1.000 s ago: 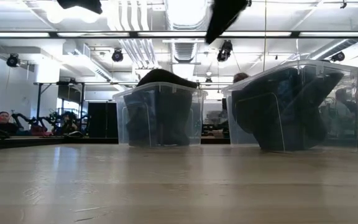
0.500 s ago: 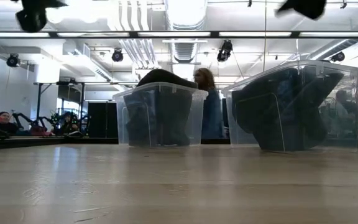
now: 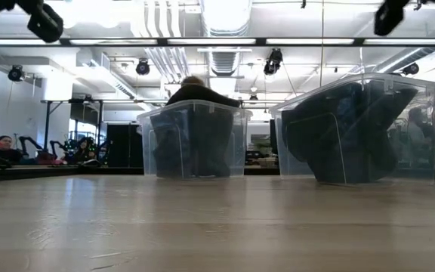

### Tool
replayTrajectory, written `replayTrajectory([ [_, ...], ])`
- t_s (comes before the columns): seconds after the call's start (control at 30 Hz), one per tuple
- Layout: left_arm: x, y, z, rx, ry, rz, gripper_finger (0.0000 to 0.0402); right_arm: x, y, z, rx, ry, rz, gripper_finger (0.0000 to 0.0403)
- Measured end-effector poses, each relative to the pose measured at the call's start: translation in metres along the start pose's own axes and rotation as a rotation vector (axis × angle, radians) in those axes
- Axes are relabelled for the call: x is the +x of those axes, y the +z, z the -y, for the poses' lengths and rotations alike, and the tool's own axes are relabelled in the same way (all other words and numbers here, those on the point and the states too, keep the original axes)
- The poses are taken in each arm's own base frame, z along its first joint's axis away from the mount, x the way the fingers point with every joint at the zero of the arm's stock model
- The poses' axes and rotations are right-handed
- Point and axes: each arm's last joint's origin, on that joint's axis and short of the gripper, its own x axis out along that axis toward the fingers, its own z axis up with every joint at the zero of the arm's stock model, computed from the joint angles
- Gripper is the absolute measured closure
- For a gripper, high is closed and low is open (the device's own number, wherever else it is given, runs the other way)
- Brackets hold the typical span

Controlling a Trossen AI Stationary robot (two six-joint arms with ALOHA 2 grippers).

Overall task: Pick & Place hat
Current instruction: Return to Home Position

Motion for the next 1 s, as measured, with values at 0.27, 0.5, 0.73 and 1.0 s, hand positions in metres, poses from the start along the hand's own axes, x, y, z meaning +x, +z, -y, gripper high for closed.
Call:
replayTrajectory([
  [0.27, 0.0, -0.006, -0.003, -0.017, 0.049, -0.091, 0.0319, -0.028, -0.018, 0.013, -0.008, 0.014, 0.067, 0.0222],
  [0.5, 0.0, -0.011, -0.004, -0.072, 0.061, -0.107, 0.0319, -0.035, -0.015, 0.015, 0.007, 0.002, 0.13, 0.0219],
  [0.73, 0.001, -0.021, -0.007, -0.069, 0.071, -0.133, 0.0319, -0.034, -0.017, 0.015, 0.002, -0.002, 0.114, 0.022],
  [1.0, -0.001, -0.054, -0.018, -0.053, 0.11, -0.238, 0.0319, -0.039, -0.039, 0.023, -0.01, -0.012, 0.082, 0.022],
])
